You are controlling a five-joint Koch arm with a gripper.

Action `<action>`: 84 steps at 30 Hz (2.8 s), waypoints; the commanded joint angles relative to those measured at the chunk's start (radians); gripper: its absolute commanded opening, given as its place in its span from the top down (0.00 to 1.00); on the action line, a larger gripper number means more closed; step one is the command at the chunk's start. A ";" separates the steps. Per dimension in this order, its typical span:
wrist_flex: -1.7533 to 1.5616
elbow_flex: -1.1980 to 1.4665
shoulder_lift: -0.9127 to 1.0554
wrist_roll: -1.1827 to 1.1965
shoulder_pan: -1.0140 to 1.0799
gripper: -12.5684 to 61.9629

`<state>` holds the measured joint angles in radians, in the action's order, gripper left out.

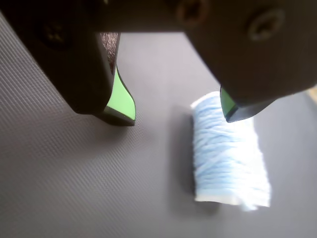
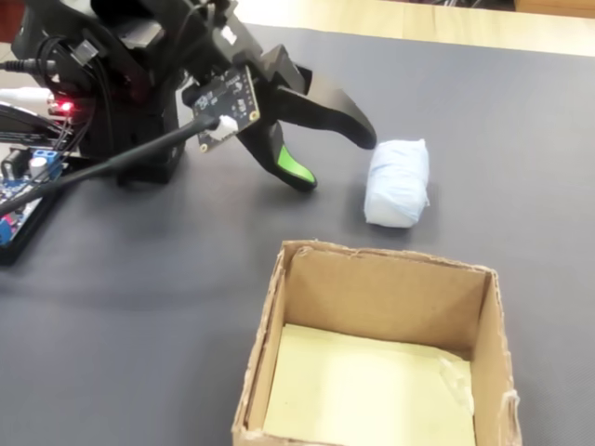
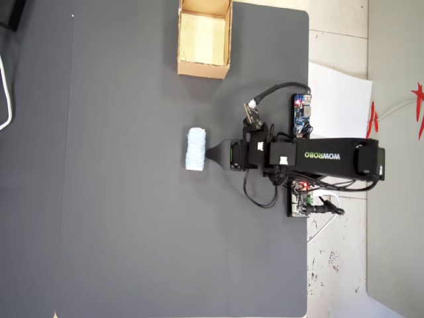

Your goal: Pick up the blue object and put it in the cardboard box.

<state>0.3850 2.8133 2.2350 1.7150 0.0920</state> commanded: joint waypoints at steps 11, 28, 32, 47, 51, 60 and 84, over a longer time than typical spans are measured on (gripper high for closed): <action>0.225 -0.434 -0.216 -0.034 -0.005 0.38; 0.242 -0.621 -0.635 -0.092 0.011 0.38; 0.225 -0.620 -0.681 -0.094 0.011 0.42; -0.117 -0.537 -0.597 -0.098 0.067 0.56; -0.195 -0.525 -0.541 -0.098 0.112 0.56; -0.293 -0.509 -0.411 -0.138 0.204 0.56; -0.262 -0.736 -0.428 -0.212 0.701 0.56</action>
<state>0.1641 2.1660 1.7917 1.5033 0.7869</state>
